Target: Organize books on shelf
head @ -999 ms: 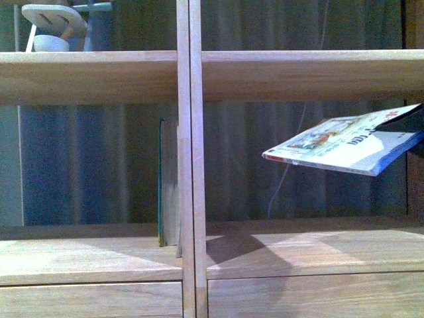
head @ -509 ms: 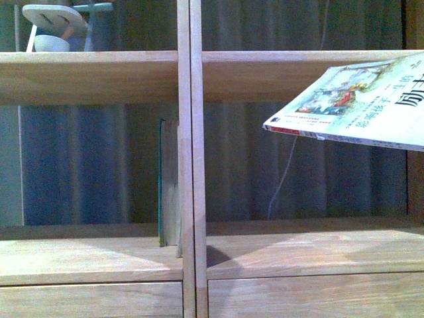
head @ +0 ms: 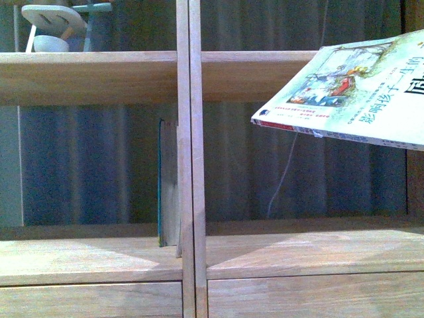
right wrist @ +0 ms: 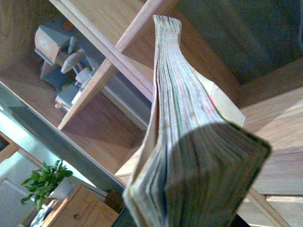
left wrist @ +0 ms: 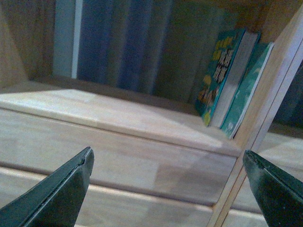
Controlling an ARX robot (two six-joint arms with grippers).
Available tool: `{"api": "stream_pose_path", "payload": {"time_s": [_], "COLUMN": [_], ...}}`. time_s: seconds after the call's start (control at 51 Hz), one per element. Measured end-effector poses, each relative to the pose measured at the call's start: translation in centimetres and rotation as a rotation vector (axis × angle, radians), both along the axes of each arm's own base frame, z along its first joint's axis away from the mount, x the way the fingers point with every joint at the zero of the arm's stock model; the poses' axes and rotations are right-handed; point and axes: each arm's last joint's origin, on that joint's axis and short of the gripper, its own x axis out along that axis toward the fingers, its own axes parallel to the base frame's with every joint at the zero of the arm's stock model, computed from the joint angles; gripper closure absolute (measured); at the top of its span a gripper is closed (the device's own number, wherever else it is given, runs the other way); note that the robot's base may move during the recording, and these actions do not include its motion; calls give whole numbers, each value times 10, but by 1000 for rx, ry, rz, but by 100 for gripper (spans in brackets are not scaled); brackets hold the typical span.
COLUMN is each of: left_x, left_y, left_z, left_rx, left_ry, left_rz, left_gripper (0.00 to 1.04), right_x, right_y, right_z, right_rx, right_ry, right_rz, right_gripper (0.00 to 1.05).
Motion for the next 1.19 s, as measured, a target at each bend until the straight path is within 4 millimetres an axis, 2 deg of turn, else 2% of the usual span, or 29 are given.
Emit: {"api": "stream_pose_path", "payload": {"time_s": [0.098, 0.196, 0.372, 0.509, 0.784, 1.195], "left_x": [17, 38, 65, 93, 133, 170], "left_y": [4, 5, 0, -14, -42, -97], "left_z": [18, 38, 58, 81, 110, 133], "left_rx": [-22, -40, -107, -243, -479, -558], "left_ry": [-20, -34, -1, -8, -64, -84], "left_rz": [-74, -220, -424, -604, -745, -863], "left_gripper": [7, 7, 7, 7, 7, 7], "right_x": [-1, -2, 1, 9, 18, 21], "right_y": [5, 13, 27, 46, 75, 102], "right_z": [1, 1, 4, 18, 39, 49], "right_rx": [-1, -3, 8, 30, 68, 96], "right_ry": [-7, -15, -22, -52, -85, -65], "right_rz": [15, 40, 50, 81, 145, 225], "right_gripper": [97, 97, 97, 97, 97, 97]}}
